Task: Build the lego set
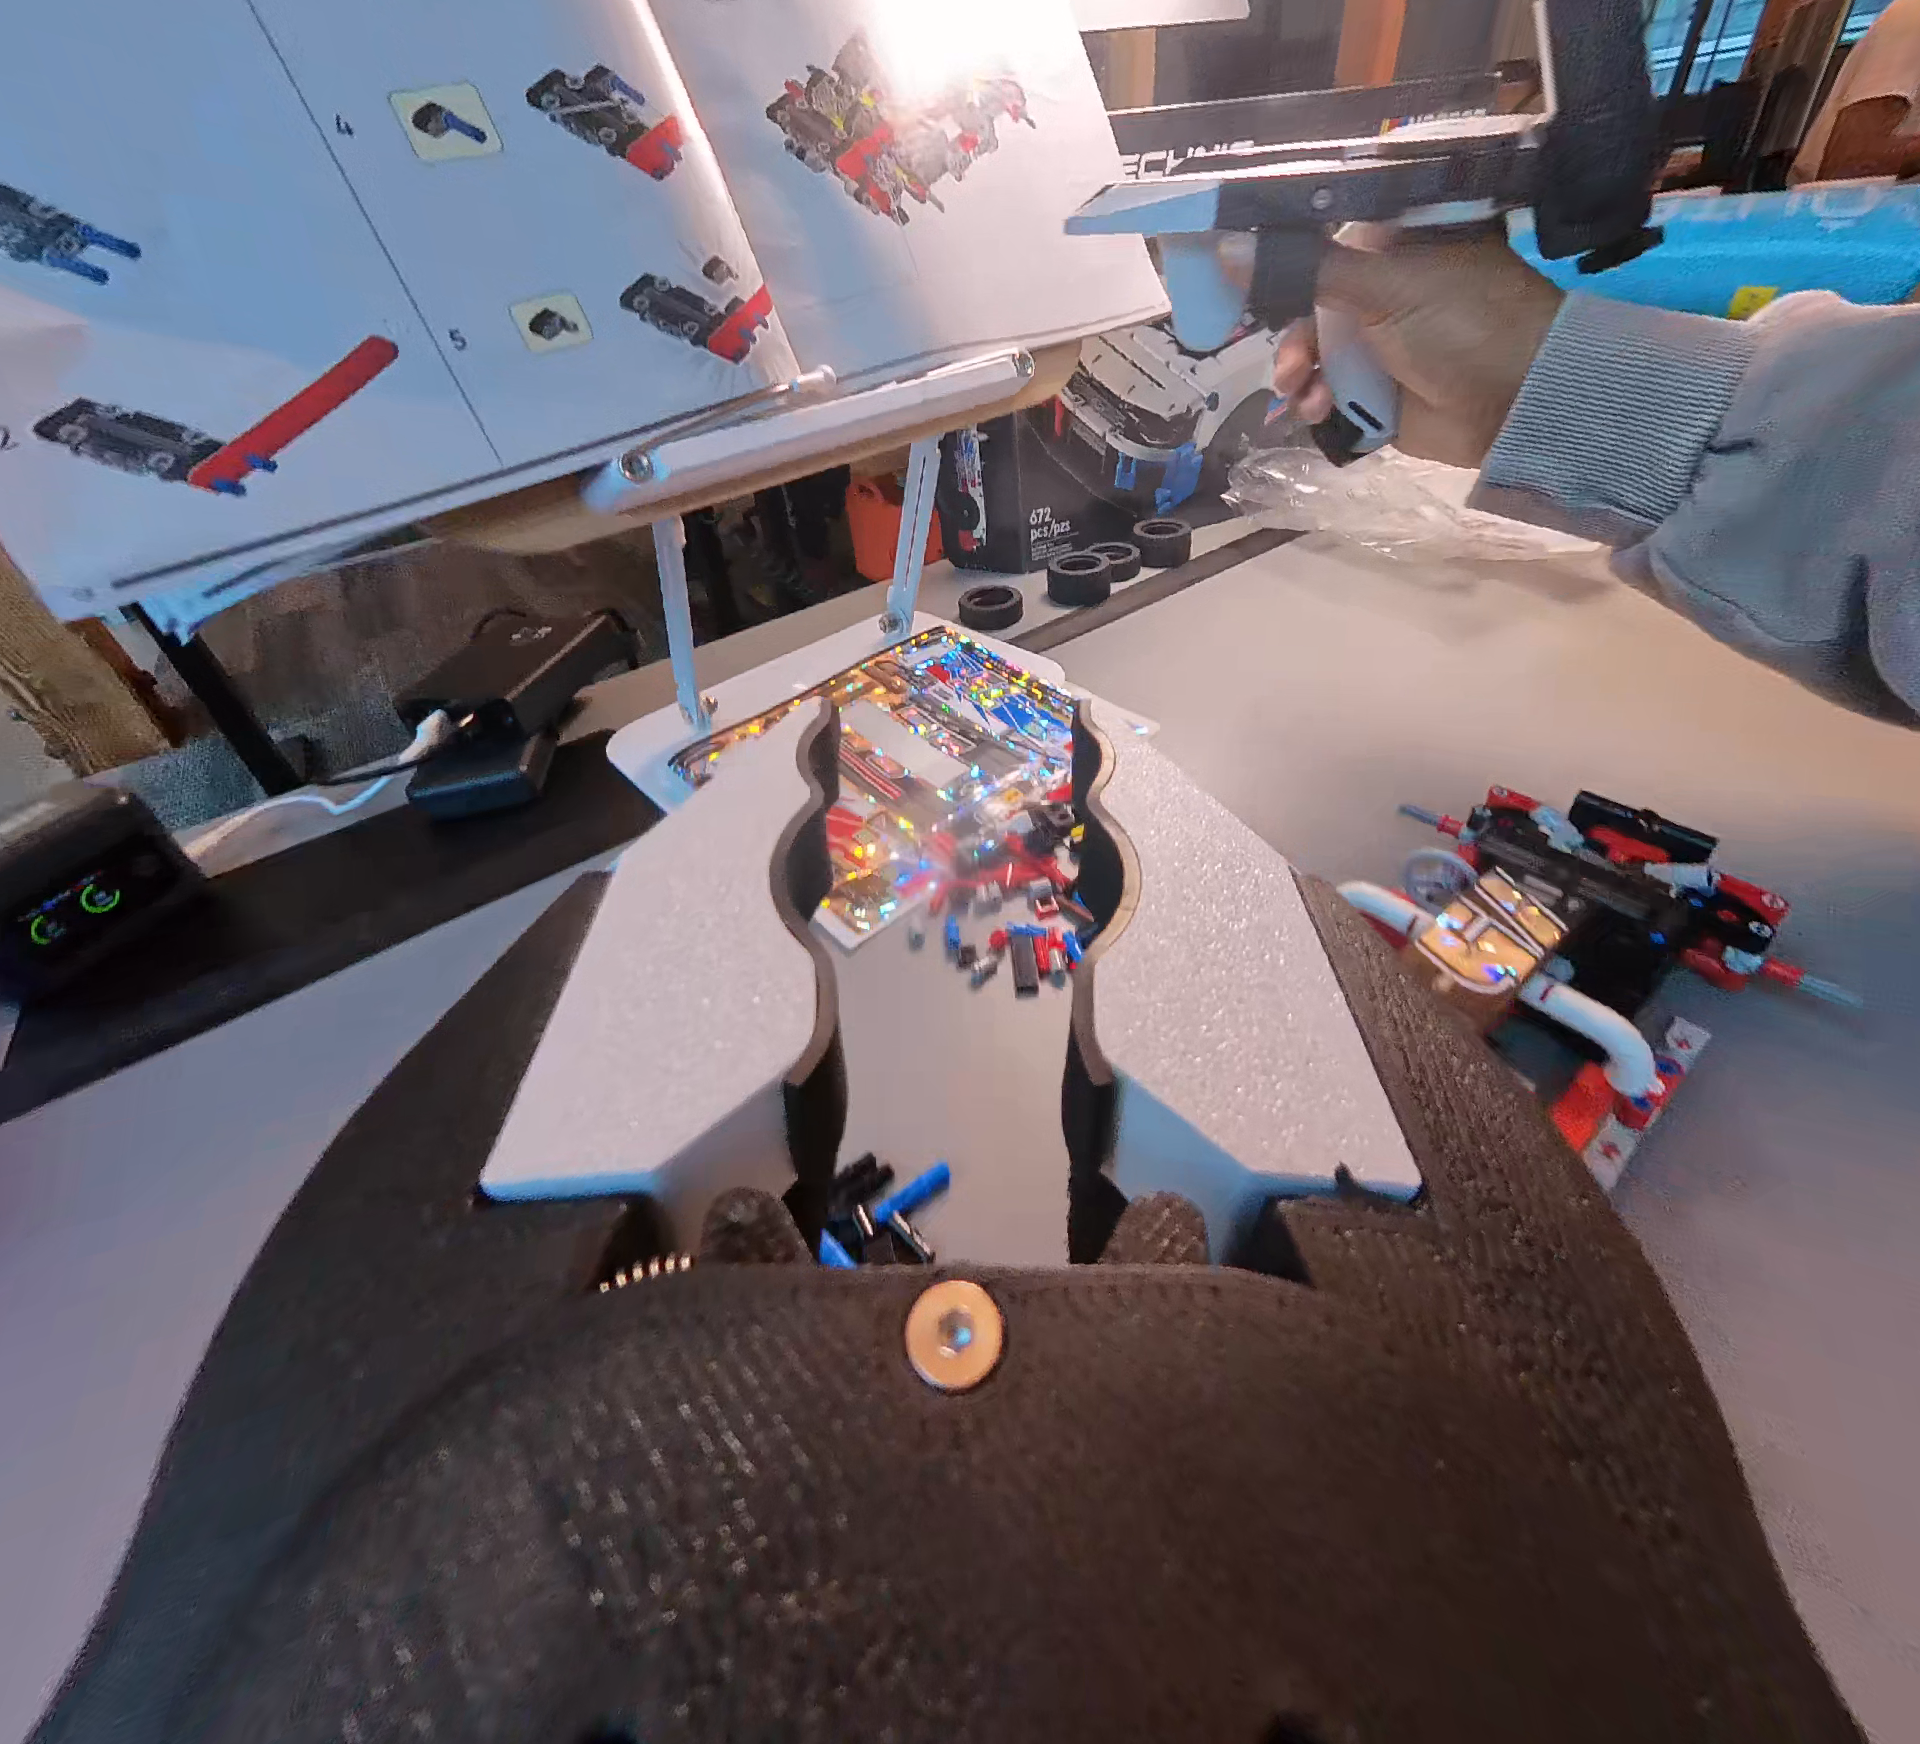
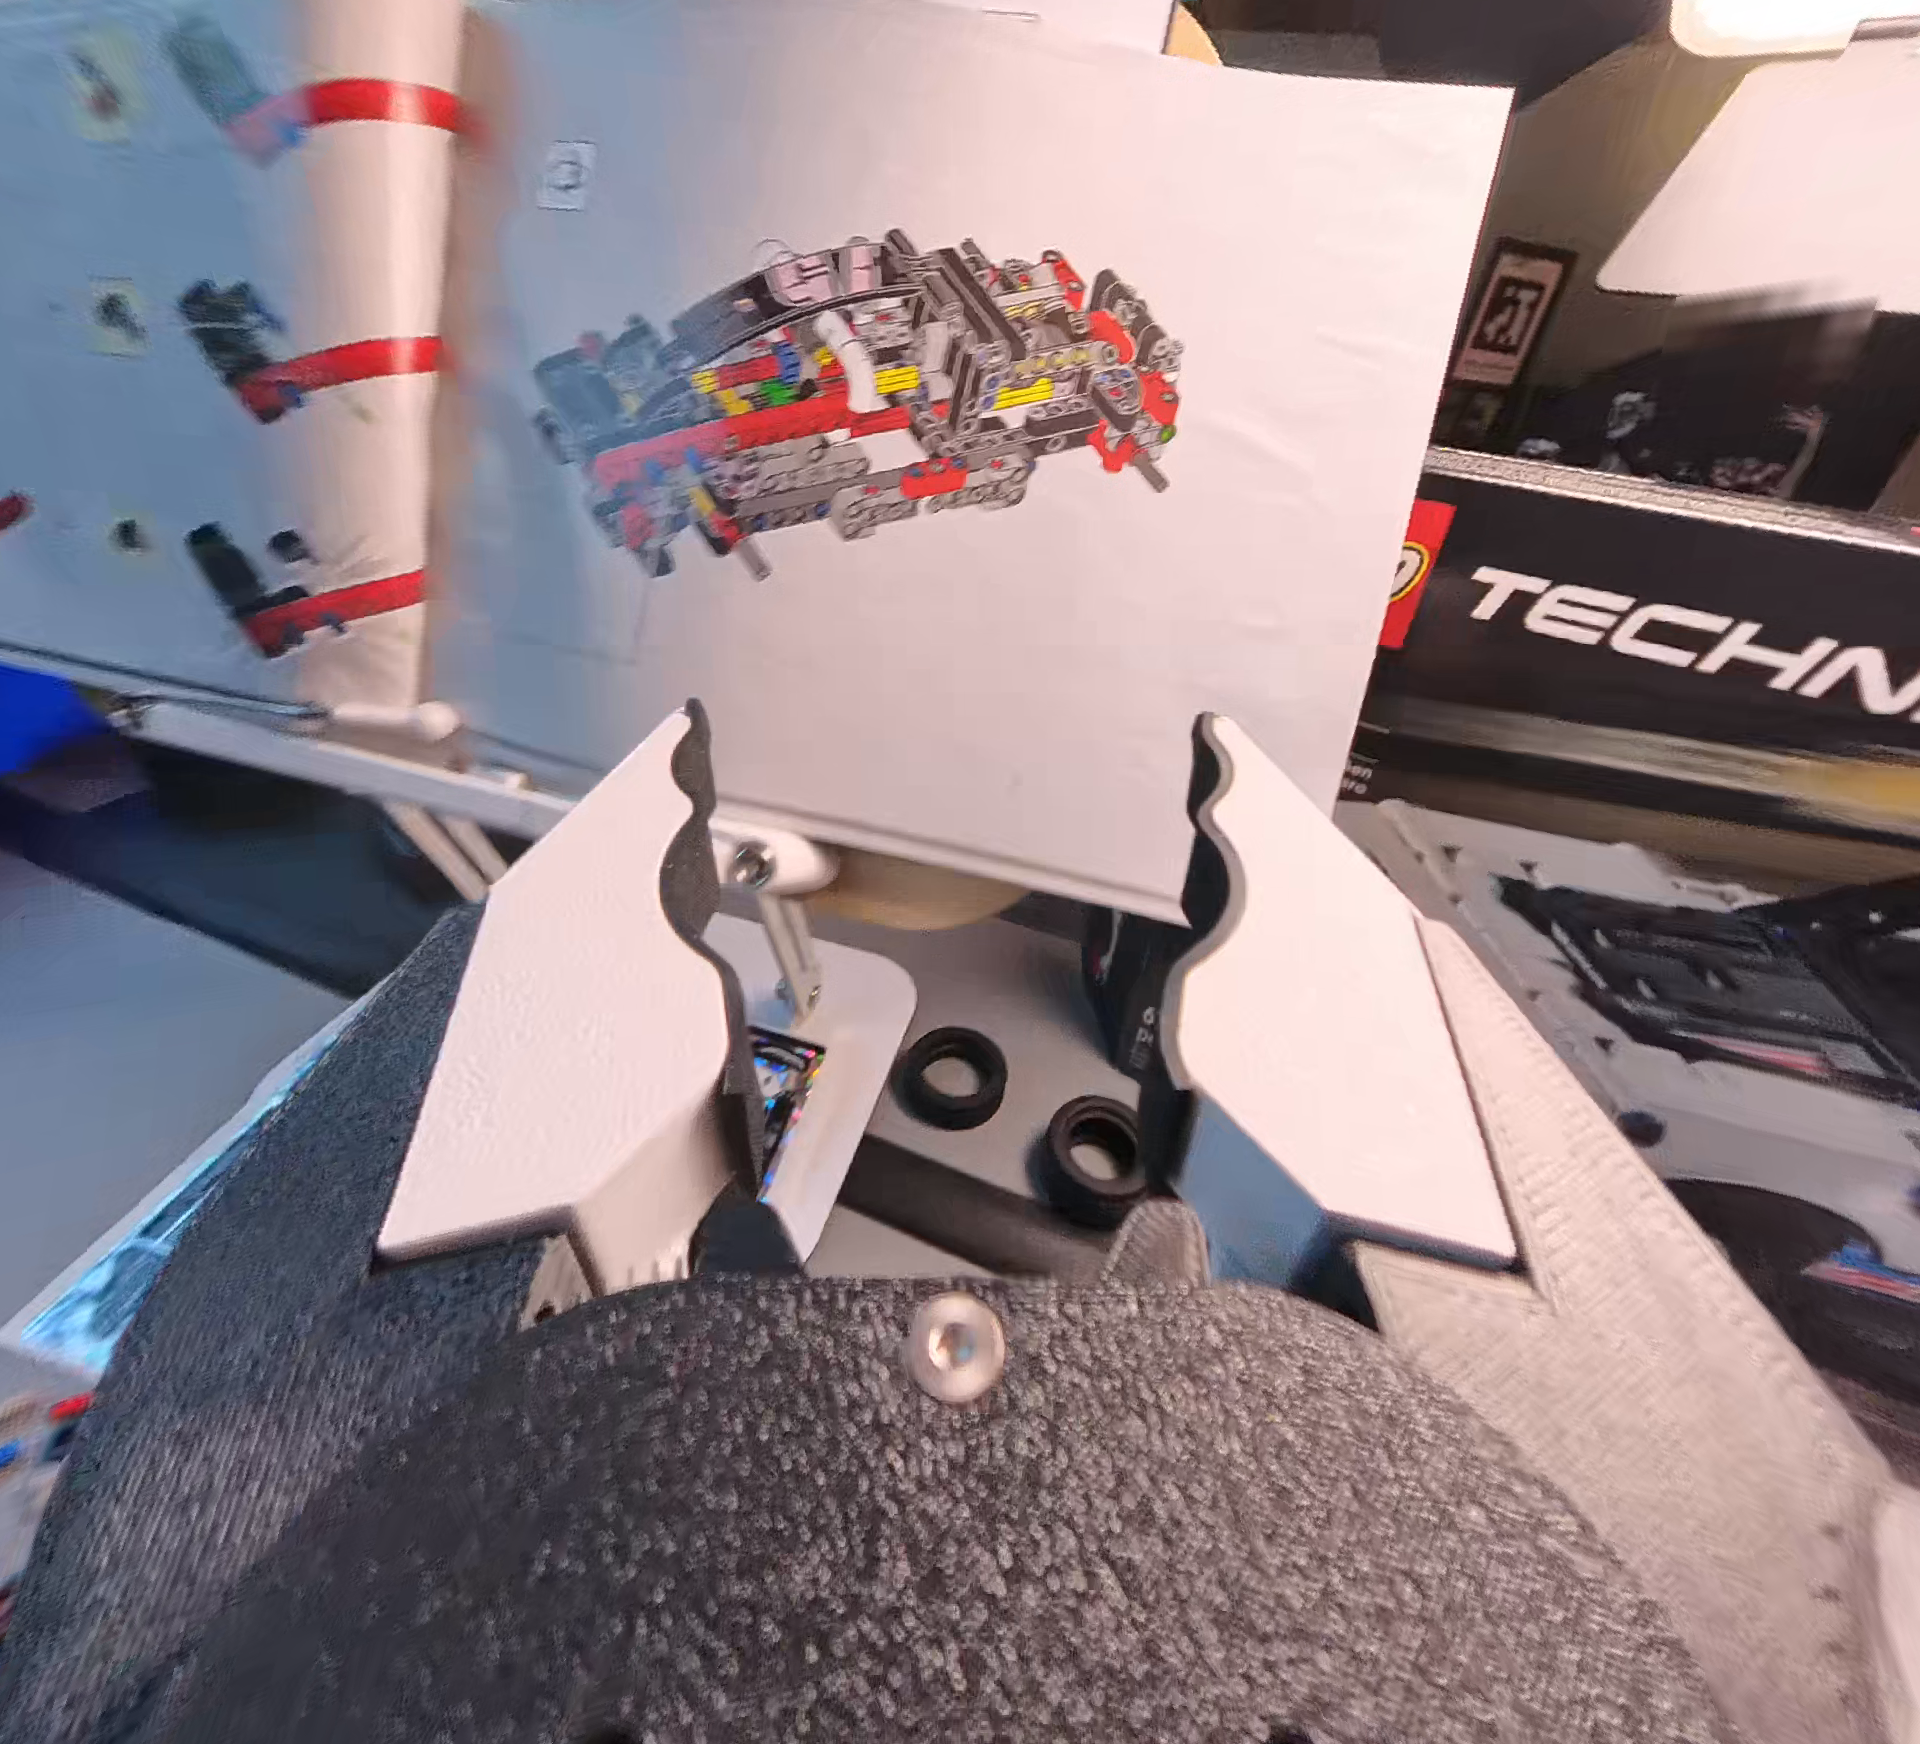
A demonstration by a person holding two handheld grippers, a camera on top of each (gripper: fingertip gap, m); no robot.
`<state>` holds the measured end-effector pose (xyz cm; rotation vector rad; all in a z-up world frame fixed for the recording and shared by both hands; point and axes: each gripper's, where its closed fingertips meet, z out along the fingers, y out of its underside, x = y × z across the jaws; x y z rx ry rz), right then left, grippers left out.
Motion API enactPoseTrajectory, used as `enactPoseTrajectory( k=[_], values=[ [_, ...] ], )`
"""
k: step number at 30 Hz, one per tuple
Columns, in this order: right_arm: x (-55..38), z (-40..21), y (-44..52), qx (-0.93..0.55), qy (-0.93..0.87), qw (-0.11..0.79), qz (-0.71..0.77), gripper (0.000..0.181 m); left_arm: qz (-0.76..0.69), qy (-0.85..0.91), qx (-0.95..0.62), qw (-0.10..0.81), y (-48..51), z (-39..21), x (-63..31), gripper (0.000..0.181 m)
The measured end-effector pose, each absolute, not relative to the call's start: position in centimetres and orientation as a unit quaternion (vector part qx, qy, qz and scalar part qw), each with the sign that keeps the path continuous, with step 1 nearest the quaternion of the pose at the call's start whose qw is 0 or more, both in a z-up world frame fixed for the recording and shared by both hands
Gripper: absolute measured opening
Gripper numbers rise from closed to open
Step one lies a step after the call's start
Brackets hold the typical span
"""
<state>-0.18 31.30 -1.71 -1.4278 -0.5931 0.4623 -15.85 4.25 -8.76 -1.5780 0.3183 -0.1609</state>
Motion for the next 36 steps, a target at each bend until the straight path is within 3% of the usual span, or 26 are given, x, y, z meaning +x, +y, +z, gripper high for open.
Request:
enactPoseTrajectory(
  k=[4,11,13,16,18,22,26,32,36],
  values=[
    [-1.3,-1.3,36.8,-0.693,-0.25,0.655,0.165,0.111,-0.071,0.152,-0.699,0.695,8.0,-5.9,-15.3,0.043],
    [-2.8,-2.0,36.7,-0.71,-0.246,0.63,0.197,0.09,-0.065,0.169,-0.705,0.686,13.3,-3.4,-15.0,0.042],
    [-2.1,-1.9,36.5,-0.703,-0.241,0.641,0.194,0.068,-0.051,0.178,-0.716,0.674,15.4,-3.5,-15.1,0.042],
    [-1.6,-1.8,35.5,-0.689,-0.264,0.648,0.192,0.012,-0.018,0.199,-0.743,0.639,18.9,-4.3,-15.4,0.041],
    [-2.7,-2.3,34.1,-0.678,-0.305,0.636,0.21,0.0,0.018,0.225,-0.757,0.613,21.1,-5.1,-15.9,0.038],
    [-2.4,-1.5,33.3,-0.646,-0.328,0.665,0.182,0.006,0.093,0.275,-0.767,0.572,23.9,-6.3,-17.0,0.031],
    [-1.7,-1.3,35.0,-0.667,-0.304,0.653,0.192,0.055,0.131,0.321,-0.757,0.553,24.6,-6.4,-17.7,0.017],
    [-1.8,-1.4,35.7,-0.668,-0.284,0.659,0.198,0.057,0.156,0.355,-0.745,0.543,24.5,-6.5,-18.2,0.001],
    [-2.0,-1.6,35.8,-0.667,-0.286,0.662,0.189,0.057,0.061,0.233,-0.742,0.626,24.2,-5.0,-18.8,0.0]
  ],
)
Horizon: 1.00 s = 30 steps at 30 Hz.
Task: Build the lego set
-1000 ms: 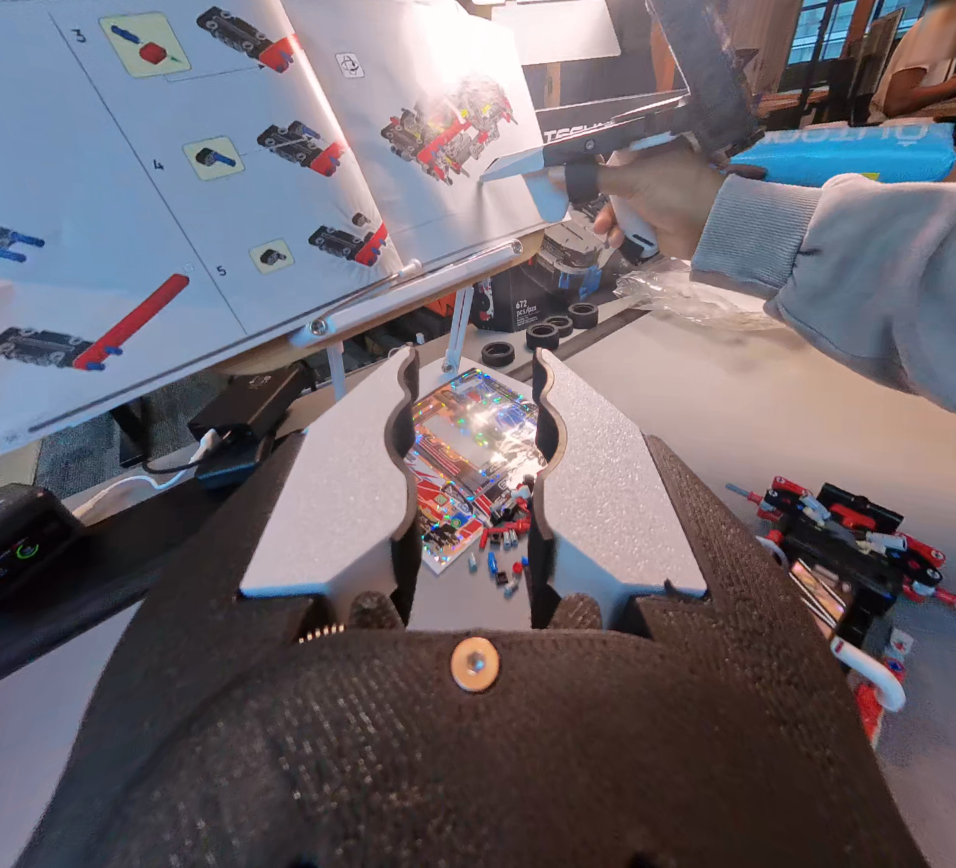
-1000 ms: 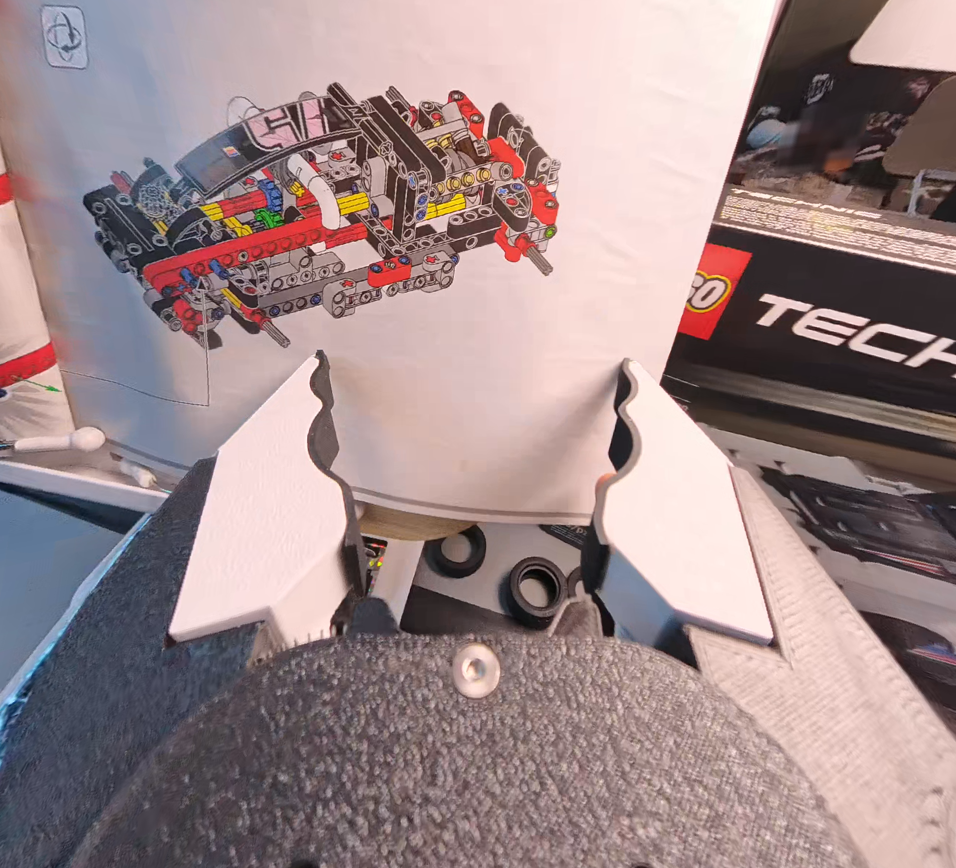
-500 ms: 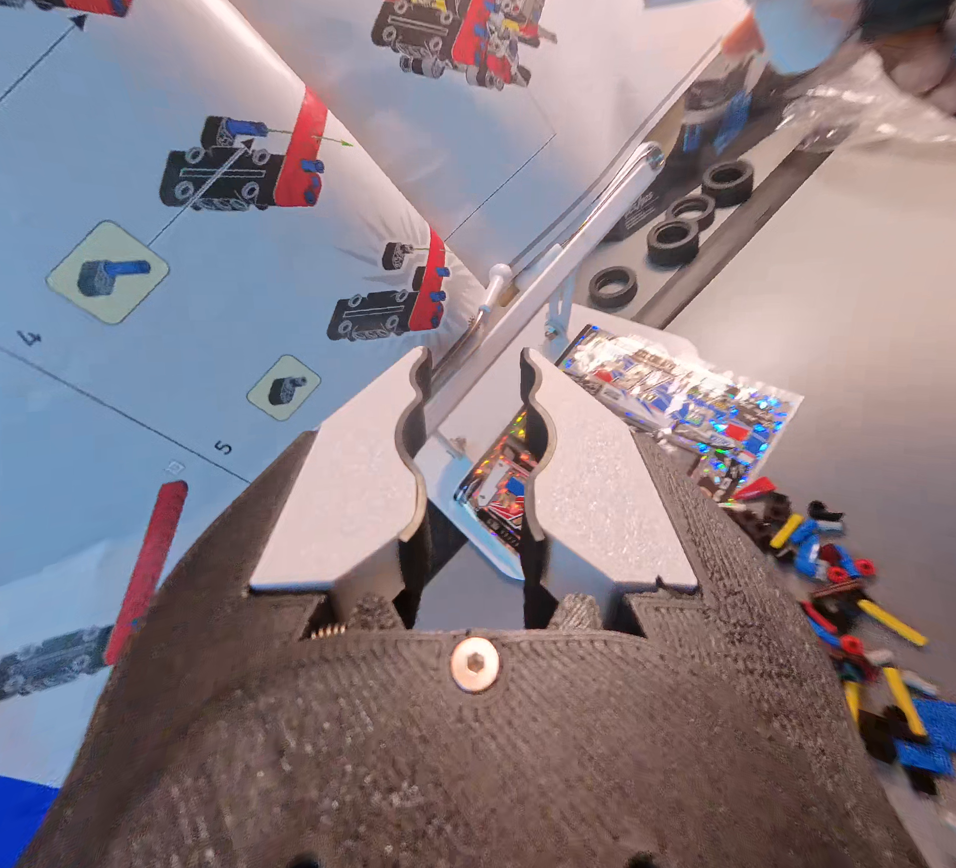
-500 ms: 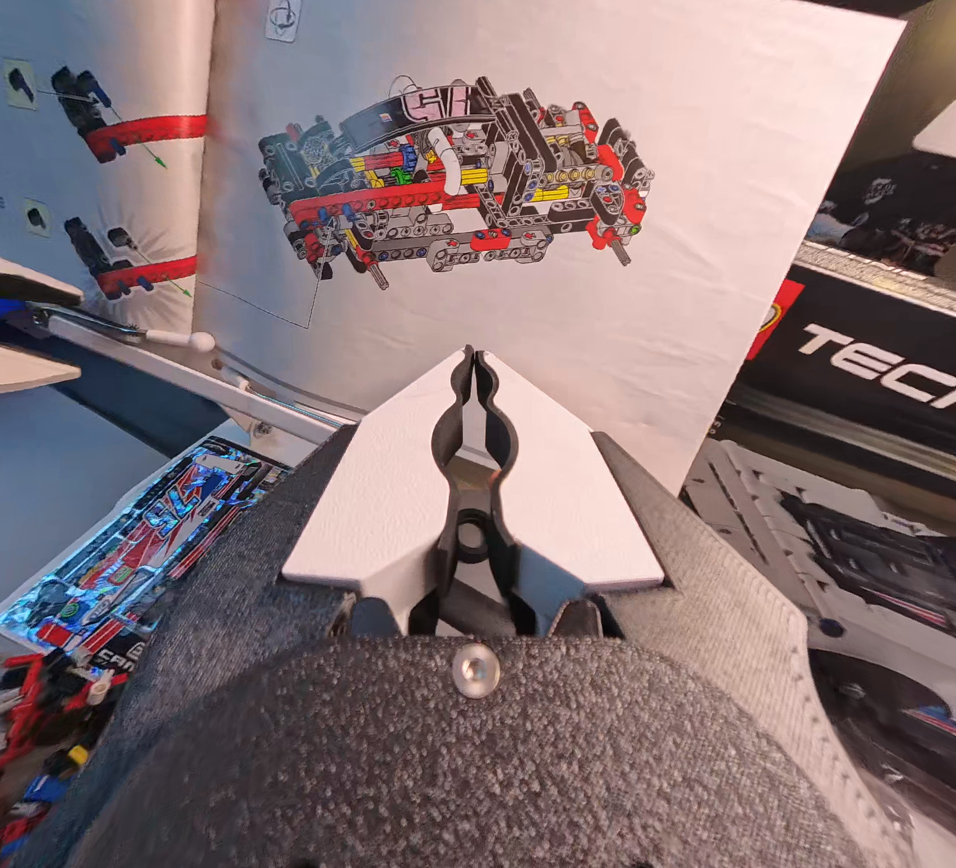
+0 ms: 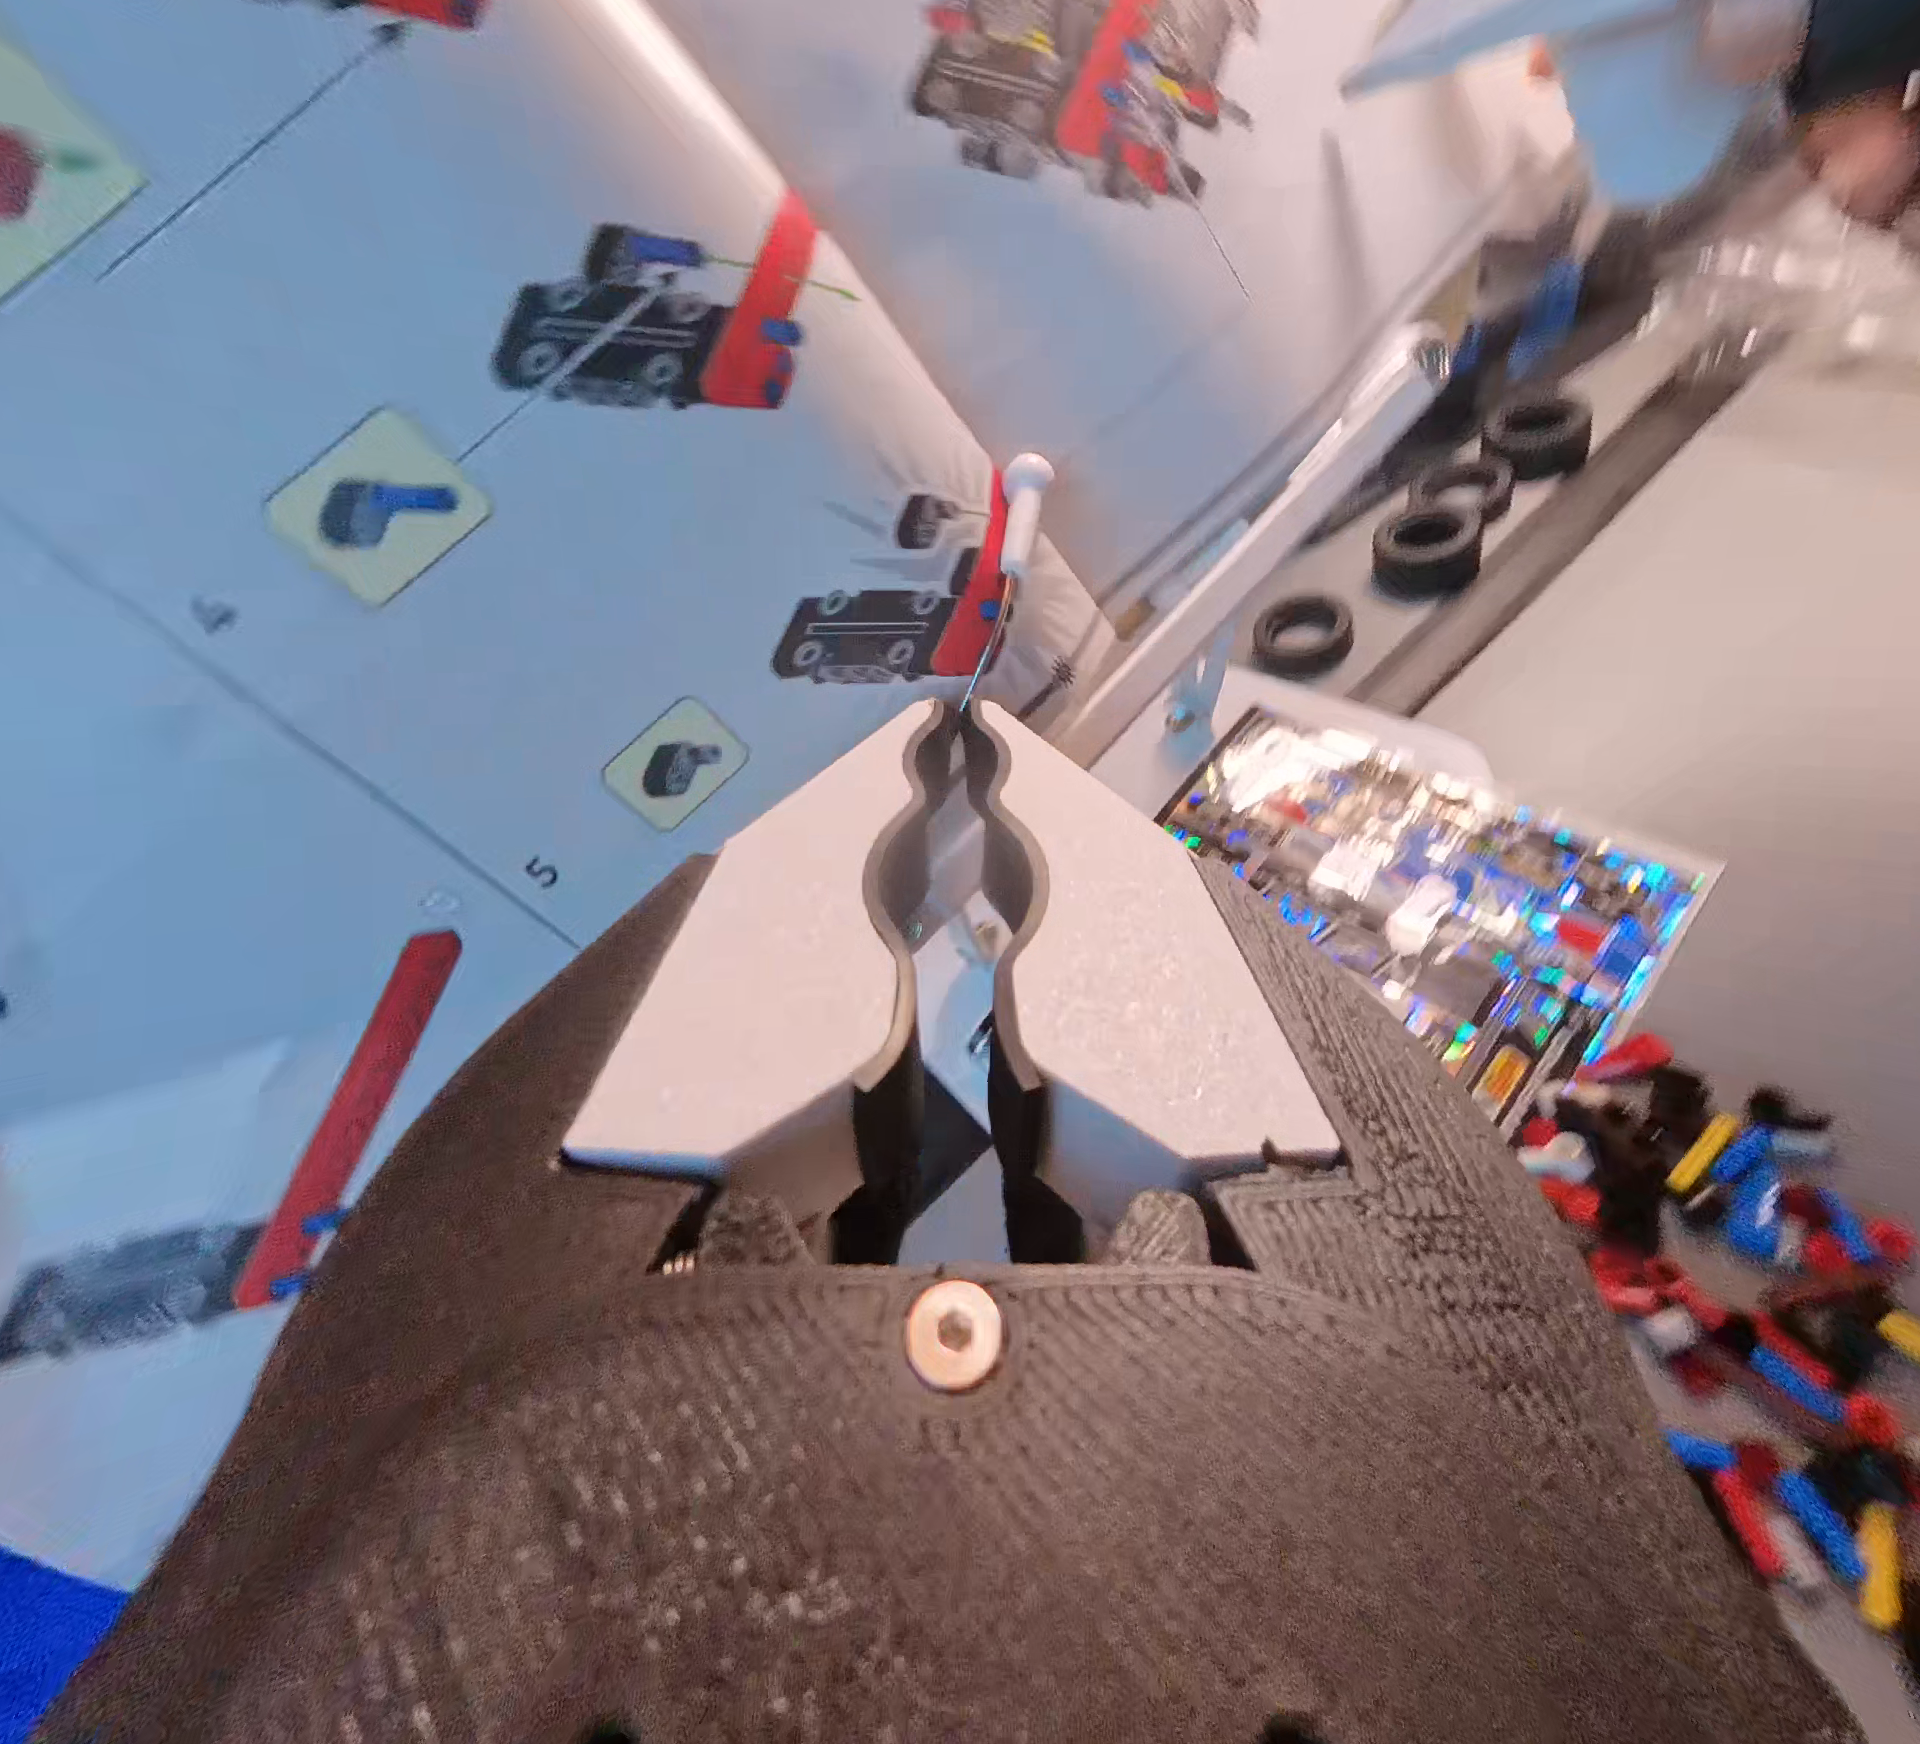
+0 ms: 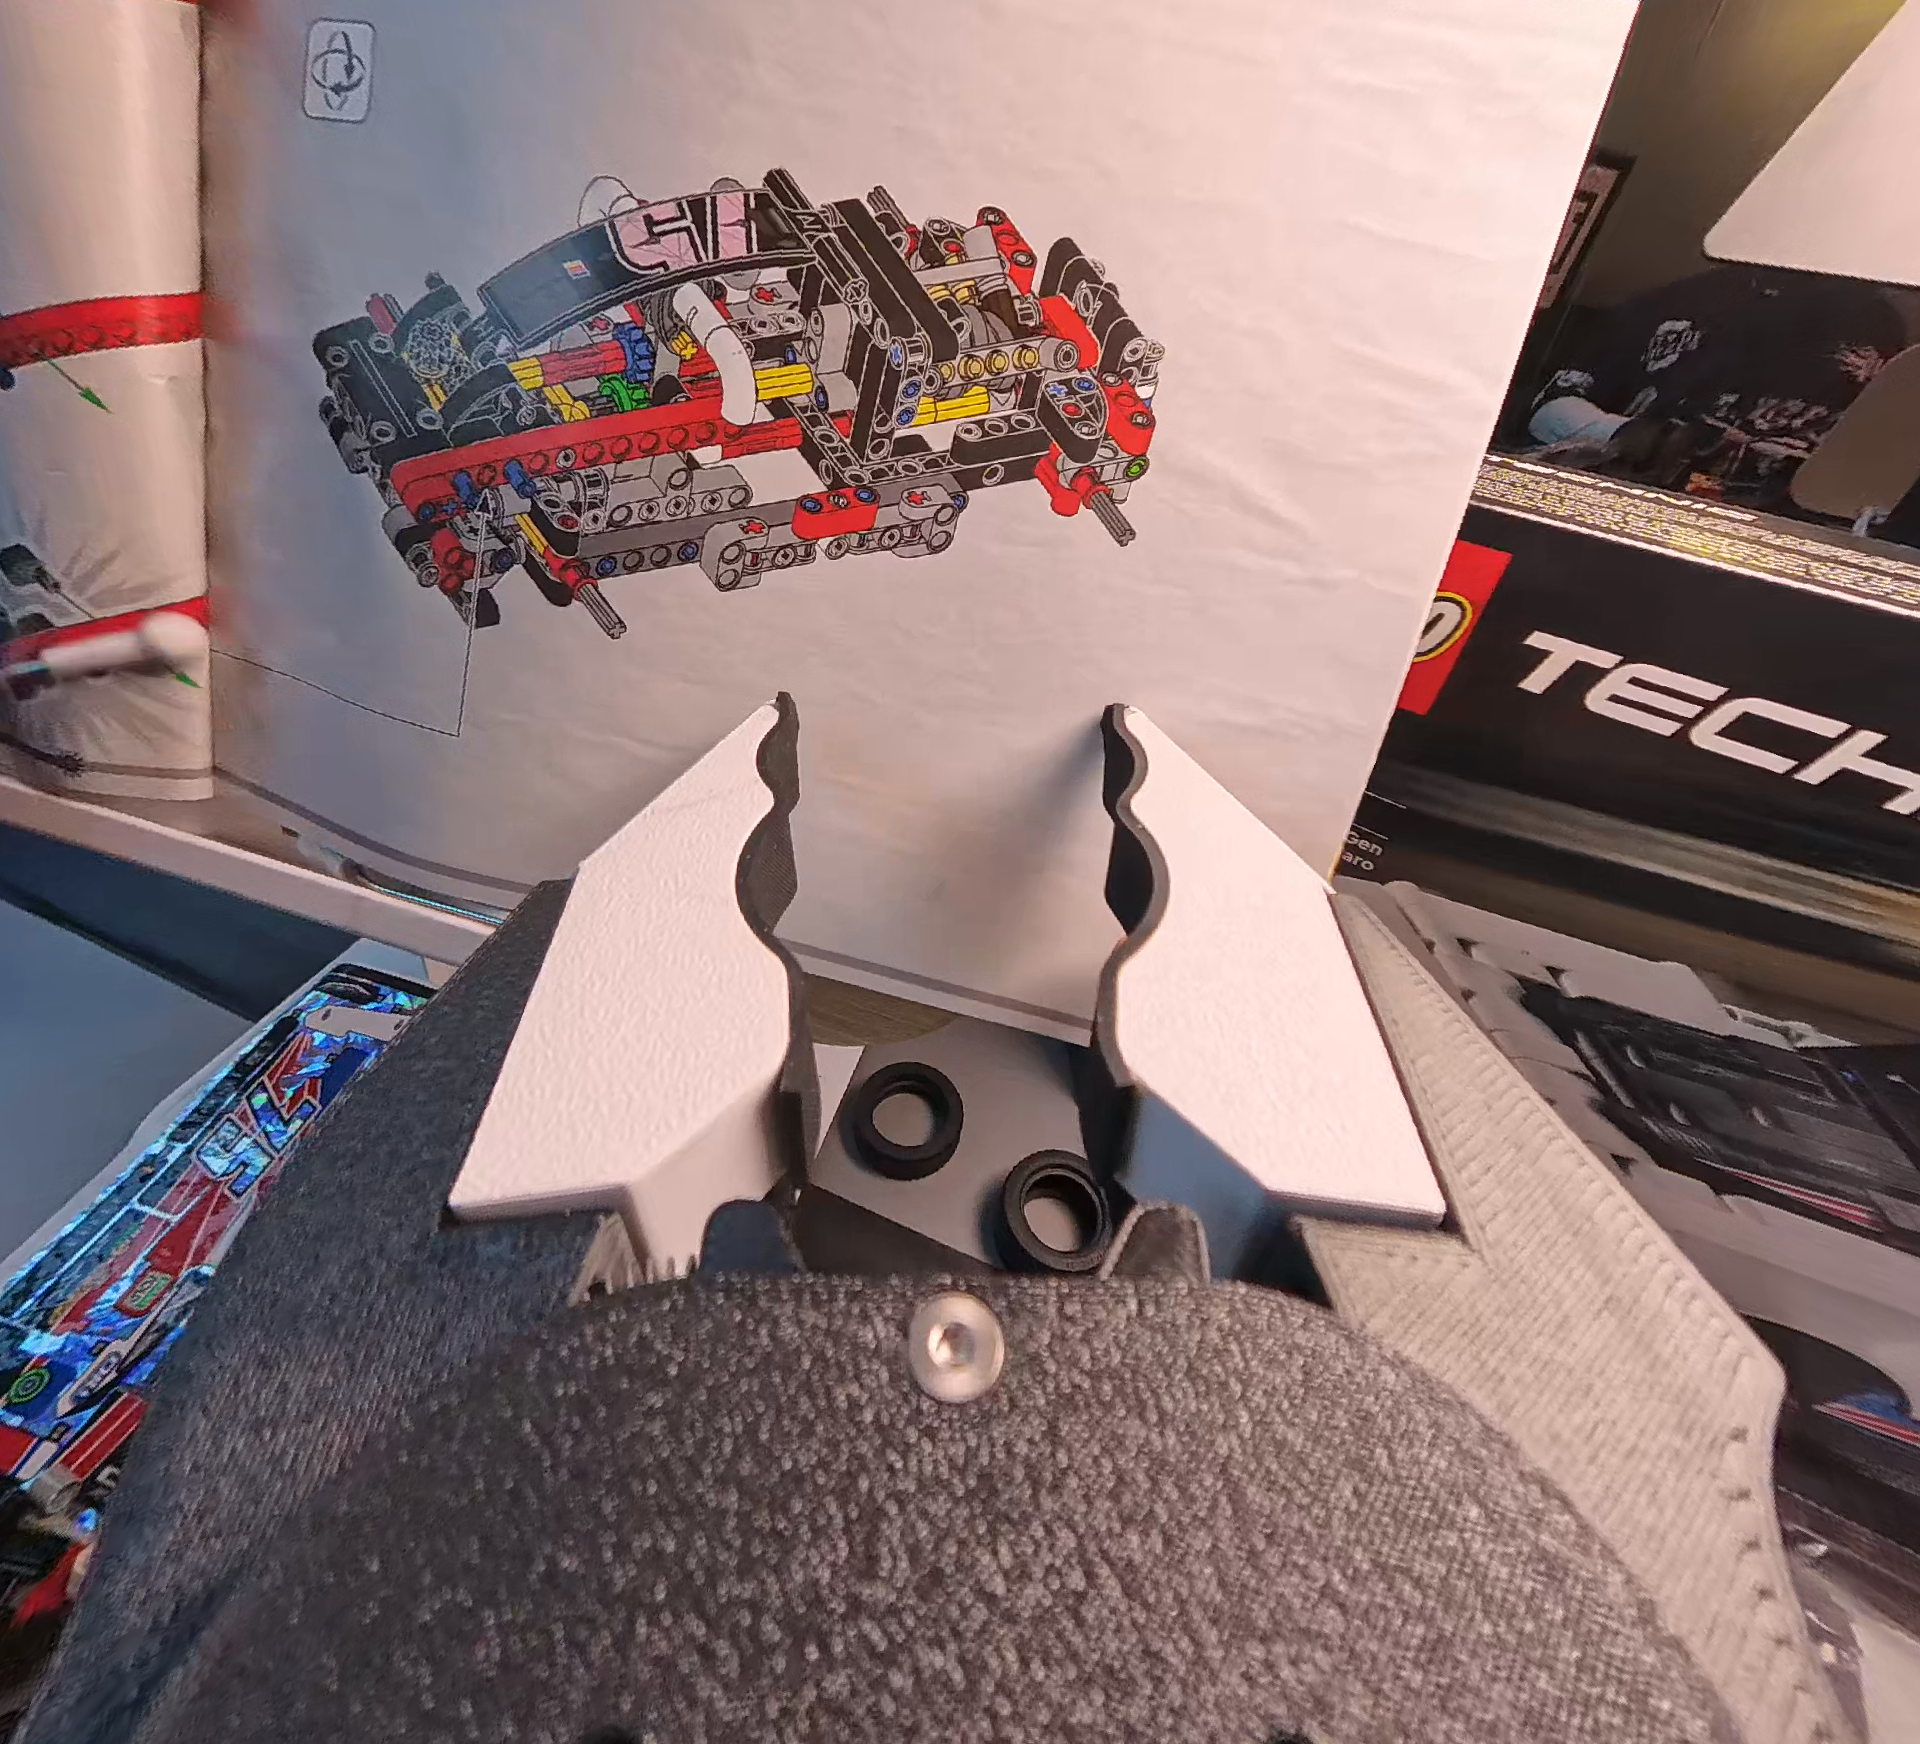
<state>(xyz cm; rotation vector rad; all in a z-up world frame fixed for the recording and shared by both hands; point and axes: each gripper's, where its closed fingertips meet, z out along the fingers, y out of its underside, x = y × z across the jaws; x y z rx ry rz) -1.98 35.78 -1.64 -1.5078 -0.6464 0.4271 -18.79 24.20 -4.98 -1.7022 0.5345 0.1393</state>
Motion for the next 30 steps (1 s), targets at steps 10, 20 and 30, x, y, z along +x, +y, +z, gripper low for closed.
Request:
enactPoseTrajectory(
  k=[10,20,30],
  values=[
    [-1.8,-2.2,36.1,-0.68,-0.308,0.643,0.169,0.063,-0.37,-0.24,-0.594,0.673,20.9,-6.8,-25.5,0.001],
    [-3.7,-1.5,36.1,-0.715,-0.28,0.614,0.181,0.099,-0.306,-0.152,-0.624,0.703,17.6,-3.6,-22.9,0.024],
    [-4.6,-0.9,34.2,-0.656,-0.336,0.661,0.138,0.007,-0.17,0.055,-0.703,0.688,20.2,-1.3,-16.9,0.029]
  ],
)
